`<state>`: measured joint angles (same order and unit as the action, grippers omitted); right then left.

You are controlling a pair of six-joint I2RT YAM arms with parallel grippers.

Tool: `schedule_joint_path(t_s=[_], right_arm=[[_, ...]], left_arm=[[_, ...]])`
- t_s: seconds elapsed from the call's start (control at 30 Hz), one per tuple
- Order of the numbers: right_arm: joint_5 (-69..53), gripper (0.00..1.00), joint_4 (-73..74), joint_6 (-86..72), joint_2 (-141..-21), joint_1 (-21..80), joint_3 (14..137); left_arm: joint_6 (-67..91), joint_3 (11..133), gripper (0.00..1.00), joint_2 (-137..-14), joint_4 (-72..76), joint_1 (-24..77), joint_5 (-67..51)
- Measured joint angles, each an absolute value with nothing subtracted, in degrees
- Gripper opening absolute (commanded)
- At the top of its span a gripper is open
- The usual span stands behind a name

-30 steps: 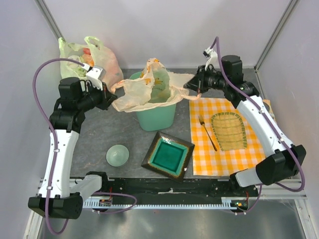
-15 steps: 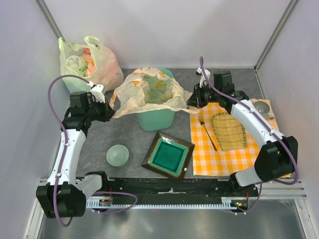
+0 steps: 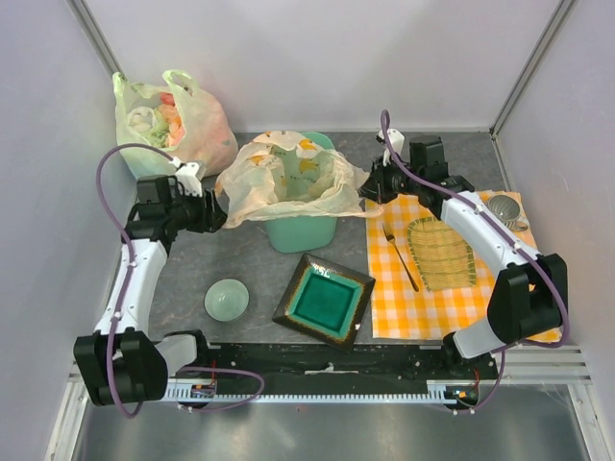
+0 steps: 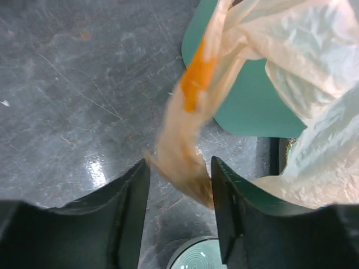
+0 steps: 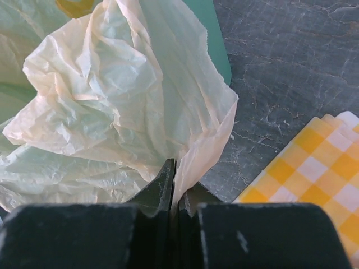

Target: Put the trash bags into the trash bin

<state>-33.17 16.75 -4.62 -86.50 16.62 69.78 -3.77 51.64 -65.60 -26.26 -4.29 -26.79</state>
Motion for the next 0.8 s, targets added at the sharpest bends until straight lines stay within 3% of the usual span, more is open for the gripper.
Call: schedule_joint_path(t_s=[0.1,0.2,0.37,0.47,0.8], right_arm=[[-33.1,0.42,16.8,-4.6,-86.1,16.3,69.8],[-33.1,0.51,16.9,-4.4,-85.5,16.1,70.0],[-32.9,0.57,17.6,-4.0,-85.1,15.4,72.3],[-32.9,0.56,17.7,-3.6,-85.1,14.7,73.5],[-33.3,0.31,17.6,-3.2,-87.4,14.2,76.2]], left_arm=[[-5.5,55.7,0.86,-64.6,-29.7,-7.4,-30.5],[-7.4,61.9,0.86,-62.7,-31.9,-9.6,-33.6],[-11.3,74.4,0.87,-62.0,-32.5,-10.0,-40.2],[-14.2,81.2,0.87,-65.0,-32.6,-8.6,-43.3],[-25.4,96.3,0.85,-85.2,-32.5,11.0,-36.6]])
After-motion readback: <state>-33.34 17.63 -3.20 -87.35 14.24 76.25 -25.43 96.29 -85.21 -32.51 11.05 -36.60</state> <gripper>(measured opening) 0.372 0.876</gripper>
